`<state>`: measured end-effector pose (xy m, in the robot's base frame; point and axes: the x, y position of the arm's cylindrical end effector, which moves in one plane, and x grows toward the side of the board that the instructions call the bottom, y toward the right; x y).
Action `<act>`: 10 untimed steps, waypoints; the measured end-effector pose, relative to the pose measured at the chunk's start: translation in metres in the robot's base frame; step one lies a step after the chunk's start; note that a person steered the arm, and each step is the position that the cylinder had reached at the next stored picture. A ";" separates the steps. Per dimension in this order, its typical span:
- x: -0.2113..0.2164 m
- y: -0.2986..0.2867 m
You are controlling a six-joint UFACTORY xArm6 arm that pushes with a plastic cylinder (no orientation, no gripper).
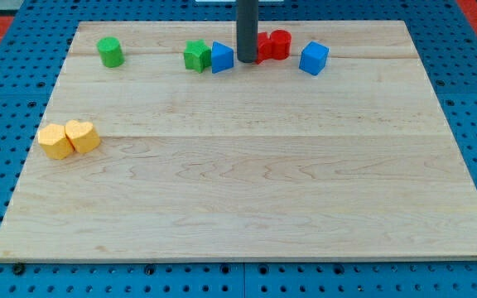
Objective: Push the blue triangle up and left a bit
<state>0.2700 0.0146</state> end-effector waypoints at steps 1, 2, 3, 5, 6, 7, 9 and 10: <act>-0.014 -0.027; 0.010 -0.022; 0.037 0.008; 0.037 -0.054; -0.021 -0.054; -0.028 -0.039; -0.045 -0.019; -0.045 -0.086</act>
<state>0.2249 -0.0712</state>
